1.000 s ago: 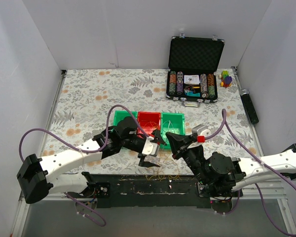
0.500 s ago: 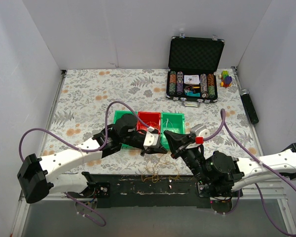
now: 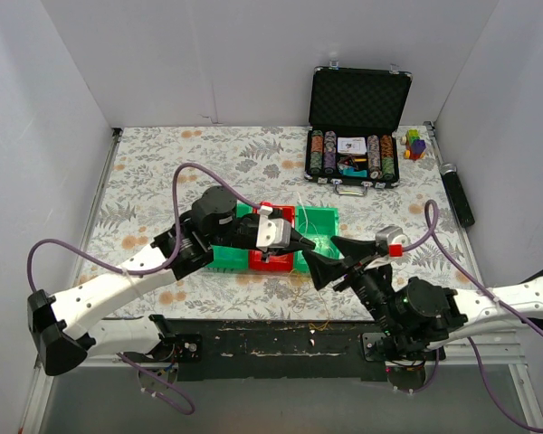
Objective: Untangle the cables
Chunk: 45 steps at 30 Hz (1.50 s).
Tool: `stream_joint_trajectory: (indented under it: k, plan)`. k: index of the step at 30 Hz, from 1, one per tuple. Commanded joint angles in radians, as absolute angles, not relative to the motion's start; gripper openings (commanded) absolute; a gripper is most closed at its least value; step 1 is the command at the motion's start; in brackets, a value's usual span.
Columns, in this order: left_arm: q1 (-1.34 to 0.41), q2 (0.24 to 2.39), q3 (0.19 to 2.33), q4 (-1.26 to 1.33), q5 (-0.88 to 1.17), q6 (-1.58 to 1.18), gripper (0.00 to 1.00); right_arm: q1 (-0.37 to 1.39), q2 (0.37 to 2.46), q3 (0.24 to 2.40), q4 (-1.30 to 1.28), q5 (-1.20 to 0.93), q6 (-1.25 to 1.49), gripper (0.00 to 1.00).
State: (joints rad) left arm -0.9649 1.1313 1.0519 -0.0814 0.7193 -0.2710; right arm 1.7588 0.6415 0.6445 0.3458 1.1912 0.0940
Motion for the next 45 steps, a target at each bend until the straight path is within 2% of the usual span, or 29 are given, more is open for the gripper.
stream_joint_trajectory:
  k: [1,7,11,16,20,23,31,33,36,45]
  plan:
    - [-0.969,1.085,1.124,-0.126,0.698,-0.253,0.00,2.111,0.679,0.632,0.168,1.196,0.251,0.86]
    - [-0.969,1.072,1.166,-0.137,0.721,-0.270,0.00,2.111,0.739,0.667,0.101,1.230,0.279,0.87]
    - [-0.971,1.077,1.210,-0.135,0.753,-0.302,0.00,2.109,0.720,0.629,0.240,1.250,0.171,0.84]
    - [-0.969,1.089,1.273,-0.133,0.784,-0.350,0.00,2.094,0.686,0.545,0.510,1.221,0.005,0.66]
    - [-0.969,1.095,1.318,-0.132,0.792,-0.382,0.00,2.056,0.707,0.545,0.531,1.197,-0.029,0.47]
    - [-0.969,1.097,1.345,-0.132,0.802,-0.399,0.00,2.030,0.726,0.551,0.525,1.174,-0.017,0.40]
    - [-0.969,1.101,1.362,-0.094,0.822,-0.443,0.00,1.927,0.785,0.595,0.503,1.043,0.023,0.40]
    - [-0.968,1.106,1.355,-0.081,0.824,-0.451,0.00,1.922,0.828,0.636,0.502,1.039,0.005,0.45]
    - [-0.969,1.106,1.344,-0.060,0.830,-0.466,0.00,1.908,0.868,0.679,0.503,1.039,-0.043,0.46]
    - [-0.969,1.109,1.387,-0.043,0.831,-0.489,0.00,1.815,0.833,0.604,0.444,1.005,0.112,0.38]
